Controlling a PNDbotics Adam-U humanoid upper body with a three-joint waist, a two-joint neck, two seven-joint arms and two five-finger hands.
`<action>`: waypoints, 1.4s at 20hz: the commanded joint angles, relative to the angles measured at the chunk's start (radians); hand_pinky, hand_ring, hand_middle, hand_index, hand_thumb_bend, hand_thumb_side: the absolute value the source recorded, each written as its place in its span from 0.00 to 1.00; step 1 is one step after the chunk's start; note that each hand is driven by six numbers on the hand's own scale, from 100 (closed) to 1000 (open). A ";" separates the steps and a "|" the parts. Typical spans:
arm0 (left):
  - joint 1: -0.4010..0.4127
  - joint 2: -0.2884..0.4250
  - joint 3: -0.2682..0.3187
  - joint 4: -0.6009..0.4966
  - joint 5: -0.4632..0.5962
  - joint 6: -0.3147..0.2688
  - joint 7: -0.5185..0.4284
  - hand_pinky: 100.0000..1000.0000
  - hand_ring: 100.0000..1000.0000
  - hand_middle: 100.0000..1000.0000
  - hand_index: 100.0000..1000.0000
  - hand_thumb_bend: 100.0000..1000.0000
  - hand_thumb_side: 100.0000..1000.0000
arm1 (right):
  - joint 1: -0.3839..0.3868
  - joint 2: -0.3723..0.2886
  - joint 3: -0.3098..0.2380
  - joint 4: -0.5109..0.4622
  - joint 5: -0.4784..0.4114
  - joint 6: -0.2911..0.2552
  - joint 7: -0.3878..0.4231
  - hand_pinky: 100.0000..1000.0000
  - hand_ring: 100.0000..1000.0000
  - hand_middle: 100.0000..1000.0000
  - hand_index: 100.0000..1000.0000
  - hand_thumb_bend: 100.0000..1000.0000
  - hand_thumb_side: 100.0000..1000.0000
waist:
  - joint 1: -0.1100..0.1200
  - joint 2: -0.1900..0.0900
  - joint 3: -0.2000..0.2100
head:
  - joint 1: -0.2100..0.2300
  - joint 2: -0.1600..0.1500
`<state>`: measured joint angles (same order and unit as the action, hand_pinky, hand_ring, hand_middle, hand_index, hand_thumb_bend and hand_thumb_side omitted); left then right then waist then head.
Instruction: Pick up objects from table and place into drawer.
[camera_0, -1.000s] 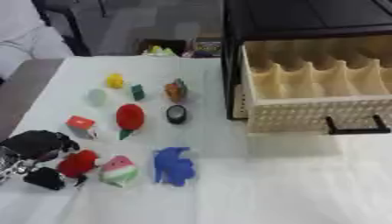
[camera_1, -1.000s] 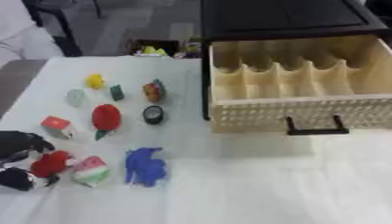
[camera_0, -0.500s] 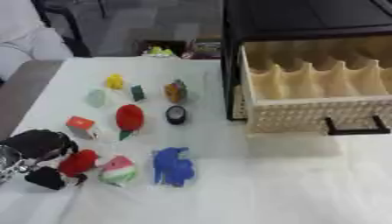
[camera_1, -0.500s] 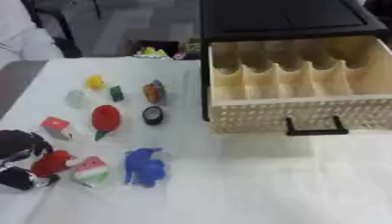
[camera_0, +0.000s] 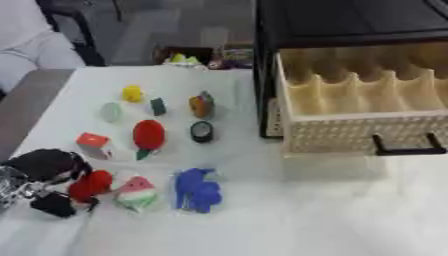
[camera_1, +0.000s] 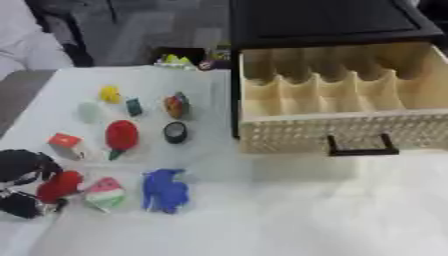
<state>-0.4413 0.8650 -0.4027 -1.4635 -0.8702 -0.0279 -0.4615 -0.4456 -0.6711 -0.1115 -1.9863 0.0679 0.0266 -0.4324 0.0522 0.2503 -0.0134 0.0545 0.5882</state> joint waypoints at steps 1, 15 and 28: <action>0.001 0.040 0.014 -0.006 0.035 -0.002 -0.044 0.49 0.67 0.67 0.87 0.18 0.68 | -0.006 -0.017 -0.014 -0.014 -0.005 0.003 -0.001 0.13 0.33 0.32 0.72 0.35 0.69 | -0.005 -0.016 0.001 | 0.001 -0.003; -0.012 0.061 0.055 -0.029 0.090 -0.001 -0.140 0.50 0.69 0.68 0.87 0.13 0.66 | -0.002 -0.011 -0.016 -0.014 -0.007 0.003 0.004 0.13 0.33 0.32 0.72 0.35 0.69 | -0.007 -0.016 0.001 | 0.003 -0.012; -0.030 0.044 0.028 -0.008 -0.038 -0.034 -0.088 0.47 0.61 0.56 0.78 0.31 0.71 | -0.003 -0.004 -0.019 -0.014 -0.008 0.006 0.007 0.13 0.32 0.32 0.71 0.36 0.70 | -0.006 -0.013 -0.002 | 0.007 -0.014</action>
<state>-0.4568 0.8860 -0.3812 -1.4689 -0.8945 -0.0614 -0.5608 -0.4394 -0.6616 -0.1173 -1.9863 0.0668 0.0311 -0.4269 0.0468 0.2507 -0.0154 0.0594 0.5865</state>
